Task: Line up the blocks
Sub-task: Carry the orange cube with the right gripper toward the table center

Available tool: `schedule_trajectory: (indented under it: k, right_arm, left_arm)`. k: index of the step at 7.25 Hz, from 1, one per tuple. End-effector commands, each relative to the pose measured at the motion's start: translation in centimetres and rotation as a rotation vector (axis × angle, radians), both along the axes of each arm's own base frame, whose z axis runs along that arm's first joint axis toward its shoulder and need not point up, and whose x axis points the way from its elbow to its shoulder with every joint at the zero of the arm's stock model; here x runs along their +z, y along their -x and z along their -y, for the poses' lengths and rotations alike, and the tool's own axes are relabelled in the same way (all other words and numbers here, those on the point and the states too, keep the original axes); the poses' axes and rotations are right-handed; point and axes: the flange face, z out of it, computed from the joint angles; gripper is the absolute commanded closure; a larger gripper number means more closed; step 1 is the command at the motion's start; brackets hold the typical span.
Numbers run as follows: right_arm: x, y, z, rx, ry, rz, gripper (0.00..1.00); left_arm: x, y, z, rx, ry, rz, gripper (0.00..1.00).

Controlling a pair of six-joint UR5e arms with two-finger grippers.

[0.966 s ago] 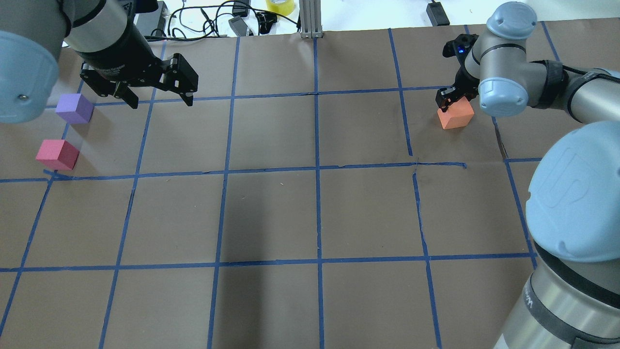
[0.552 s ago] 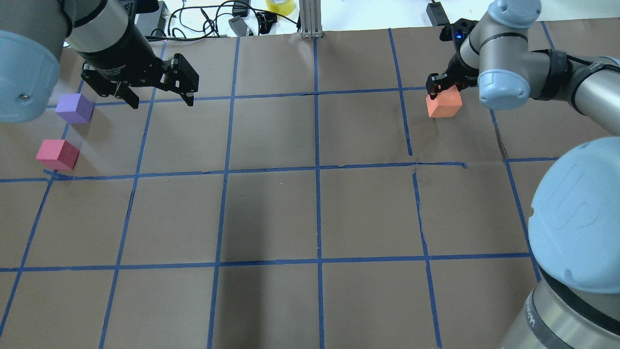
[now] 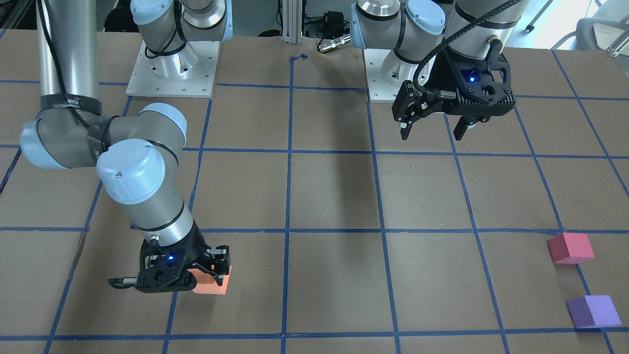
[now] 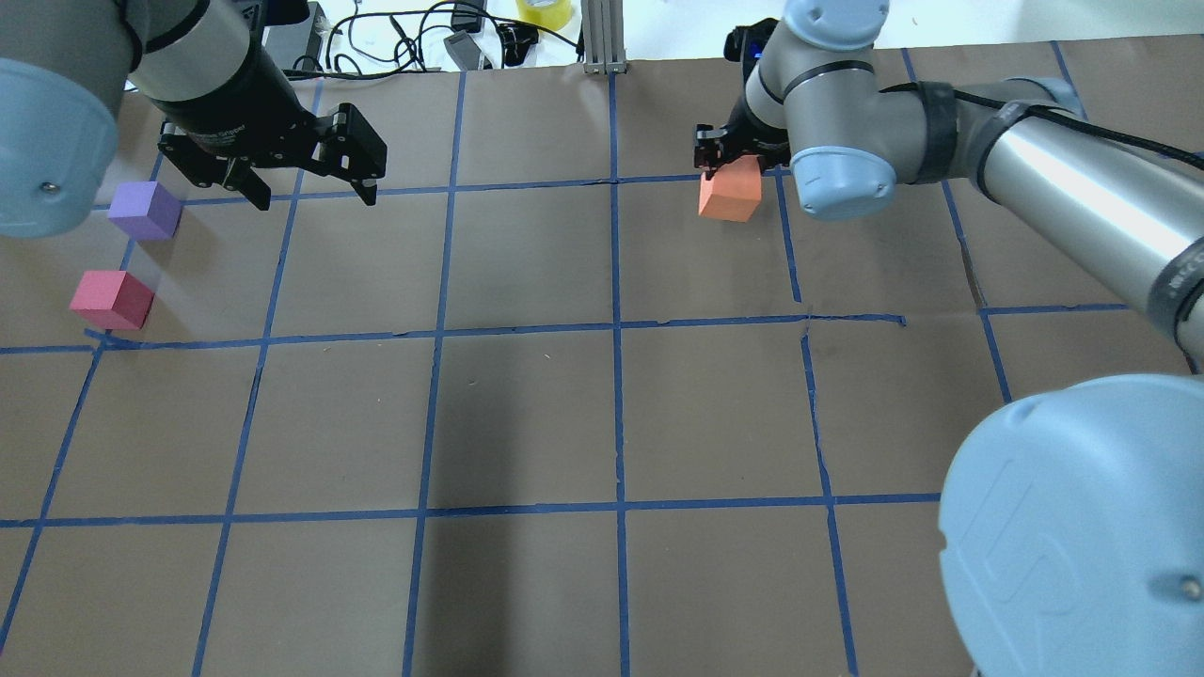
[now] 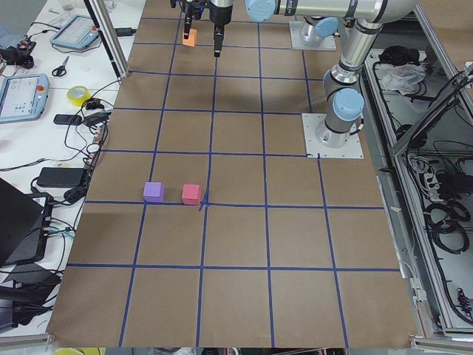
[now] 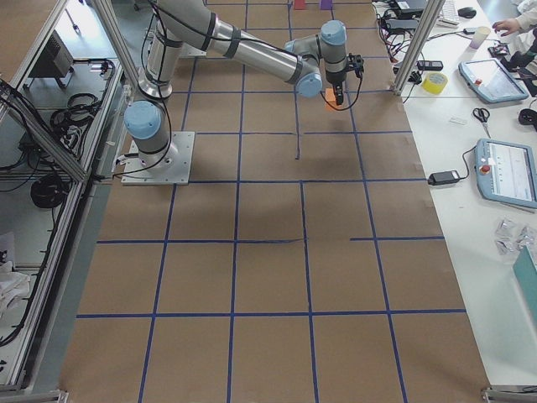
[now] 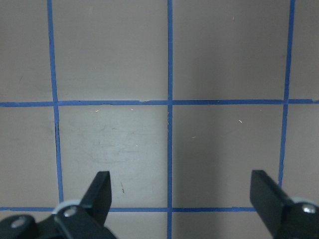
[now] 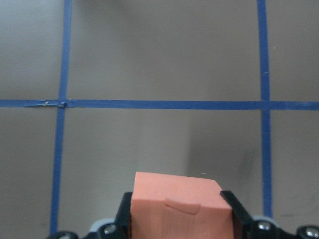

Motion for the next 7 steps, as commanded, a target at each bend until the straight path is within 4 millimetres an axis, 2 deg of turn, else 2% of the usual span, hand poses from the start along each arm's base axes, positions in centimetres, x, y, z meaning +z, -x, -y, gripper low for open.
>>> schedule_trajectory:
  k: [1,2,3,4,5,6,7]
  right_arm:
    - [-0.6,-9.3,-1.0,-0.075,-0.011,0.050,1.00]
    - [-1.7,-12.2,-1.2,-0.084,-0.012,0.028,1.00]
    - [-3.0,-14.1,-1.9,-0.072,-0.015,-0.005,1.00]
    - [-3.7,-14.6,-2.0,-0.083,-0.026,-0.008,0.94]
    - [-4.2,-14.6,-2.3,-0.085,-0.035,-0.009,0.80]
    - [-4.4,-15.2,-2.8,-0.111,-0.045,-0.004,0.57]
    - [-4.5,-16.0,-3.3,-0.114,-0.049,-0.003,0.42]
  left_arm:
    - [0.0,0.0,0.1,-0.001,0.002,0.000,0.00]
    - [-0.1,-0.1,0.1,-0.003,0.000,0.000,0.00]
    - [-0.1,-0.1,0.1,-0.004,-0.002,0.001,0.00]
    - [-0.1,-0.1,0.1,-0.006,-0.002,0.001,0.00]
    - [-0.2,-0.1,0.2,-0.007,-0.003,0.001,0.00]
    - [-0.2,-0.1,0.2,-0.007,-0.003,0.001,0.00]
    - [-0.2,-0.1,0.2,-0.009,-0.003,0.000,0.00]
